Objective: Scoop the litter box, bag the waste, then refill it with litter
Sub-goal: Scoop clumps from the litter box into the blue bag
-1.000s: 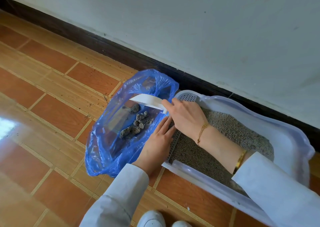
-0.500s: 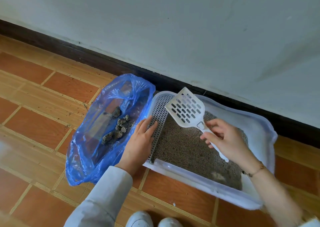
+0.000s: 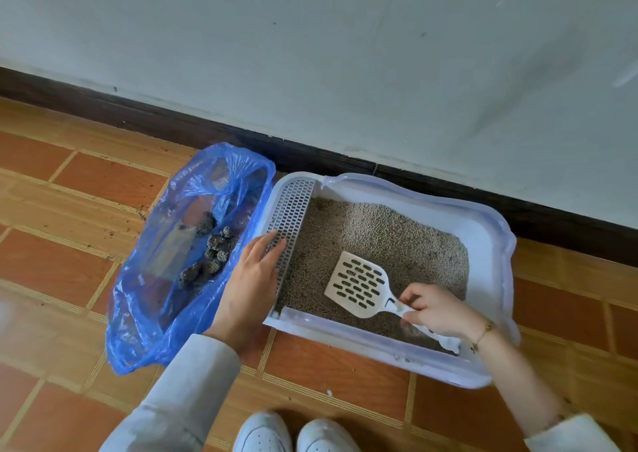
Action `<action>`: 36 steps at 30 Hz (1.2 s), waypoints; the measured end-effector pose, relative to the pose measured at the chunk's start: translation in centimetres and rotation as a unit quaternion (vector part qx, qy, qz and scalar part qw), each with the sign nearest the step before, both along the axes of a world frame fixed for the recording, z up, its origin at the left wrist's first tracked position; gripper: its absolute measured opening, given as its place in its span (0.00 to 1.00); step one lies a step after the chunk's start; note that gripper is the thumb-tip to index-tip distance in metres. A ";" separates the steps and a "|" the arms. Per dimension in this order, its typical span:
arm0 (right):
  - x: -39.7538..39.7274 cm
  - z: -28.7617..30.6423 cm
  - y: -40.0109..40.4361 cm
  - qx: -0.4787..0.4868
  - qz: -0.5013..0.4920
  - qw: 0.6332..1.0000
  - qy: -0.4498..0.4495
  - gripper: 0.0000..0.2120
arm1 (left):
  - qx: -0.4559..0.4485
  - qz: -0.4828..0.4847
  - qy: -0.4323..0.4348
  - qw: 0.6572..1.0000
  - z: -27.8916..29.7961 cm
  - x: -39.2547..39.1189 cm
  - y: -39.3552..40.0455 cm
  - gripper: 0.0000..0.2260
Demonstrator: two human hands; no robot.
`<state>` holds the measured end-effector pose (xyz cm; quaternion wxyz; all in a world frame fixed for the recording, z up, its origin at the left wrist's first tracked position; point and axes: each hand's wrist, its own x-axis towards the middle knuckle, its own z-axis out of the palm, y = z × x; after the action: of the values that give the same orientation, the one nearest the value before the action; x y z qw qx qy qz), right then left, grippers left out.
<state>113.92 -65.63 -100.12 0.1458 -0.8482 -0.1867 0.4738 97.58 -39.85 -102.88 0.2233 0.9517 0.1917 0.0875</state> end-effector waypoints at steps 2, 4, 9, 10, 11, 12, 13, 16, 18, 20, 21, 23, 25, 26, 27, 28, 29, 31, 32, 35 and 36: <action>-0.2 -0.3 0.1 -0.028 0.040 0.999 -0.016 0.08 | 0.002 0.002 0.004 1.000 0.2 0.0 -0.1 0.22; -0.4 -0.4 0.1 -0.051 0.064 0.996 -0.029 0.08 | 0.003 0.006 0.007 1.000 0.3 -0.1 -0.2 0.22; -0.1 0.0 0.1 -0.049 0.055 0.996 -0.049 0.12 | 0.002 0.009 0.007 1.000 0.7 -0.1 -0.4 0.21; 0.1 0.3 0.2 -0.044 0.051 0.996 -0.050 0.13 | 0.004 0.006 0.006 1.000 0.7 -0.2 -0.3 0.21; 0.3 0.6 0.5 -0.036 0.047 0.997 -0.053 0.14 | 0.006 0.004 0.005 1.000 0.8 -0.3 -0.3 0.21; 0.5 1.0 0.9 -0.025 0.046 0.997 -0.058 0.13 | 0.007 0.003 0.005 1.000 0.8 -0.4 -0.2 0.22; 0.7 1.4 1.4 -0.011 0.047 0.997 -0.065 0.12 | 0.006 0.003 0.005 1.000 0.8 -0.5 0.0 0.22; 1.0 3.2 4.1 0.053 0.057 0.992 -0.096 0.10 | 0.005 0.012 0.002 1.000 1.0 -0.9 0.3 0.23; 1.0 4.5 6.7 0.107 0.061 0.985 -0.122 0.09 | 0.008 0.022 -0.002 1.000 1.3 -1.3 0.7 0.22; 0.9 5.6 9.6 0.165 0.070 0.971 -0.156 0.09 | 0.007 0.038 -0.008 0.999 1.5 -1.8 1.3 0.22; 0.8 6.0 11.0 0.196 0.076 0.963 -0.170 0.09 | 0.002 0.048 -0.010 0.999 1.6 -2.2 1.6 0.22; 0.6 6.3 13.9 0.250 0.084 0.947 -0.183 0.09 | -0.003 0.066 -0.011 0.998 1.7 -3.0 2.4 0.21; 0.4 6.2 16.9 0.290 0.092 0.932 -0.196 0.09 | 0.000 0.084 -0.005 0.996 1.7 -4.1 3.0 0.21; 0.2 6.1 18.4 0.306 0.100 0.925 -0.203 0.10 | 0.000 0.093 -0.004 0.996 1.7 -4.7 3.3 0.21; 0.0 5.9 20.0 0.320 0.111 0.918 -0.208 0.10 | -0.002 0.102 -0.005 0.995 1.7 -5.3 3.6 0.21; -0.3 5.7 21.5 0.331 0.124 0.912 -0.210 0.10 | -0.004 0.112 -0.008 0.994 1.7 -6.0 4.0 0.20; -0.6 5.5 23.0 0.338 0.138 0.907 -0.211 0.10 | -0.004 0.123 -0.012 0.992 1.6 -6.8 4.3 0.20; -1.1 5.2 25.8 0.346 0.173 0.896 -0.220 0.11 | -0.004 0.148 -0.016 0.989 1.7 -8.3 5.0 0.20; -1.3 5.0 27.1 0.347 0.191 0.889 -0.228 0.12 | -0.008 0.163 -0.015 0.986 1.8 -9.0 5.3 0.20; -1.8 4.4 30.0 0.324 0.249 0.875 -0.259 0.14 | -0.012 0.203 -0.003 0.979 2.1 -11.0 5.8 0.20; -1.9 4.0 30.8 0.310 0.268 0.871 -0.271 0.14 | -0.015 0.215 0.001 0.977 2.1 -11.7 6.0 0.20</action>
<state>112.03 -34.79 -96.10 0.2129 -0.7720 -0.5761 0.1639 85.86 -33.80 -100.82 0.2130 0.8849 0.3932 0.1301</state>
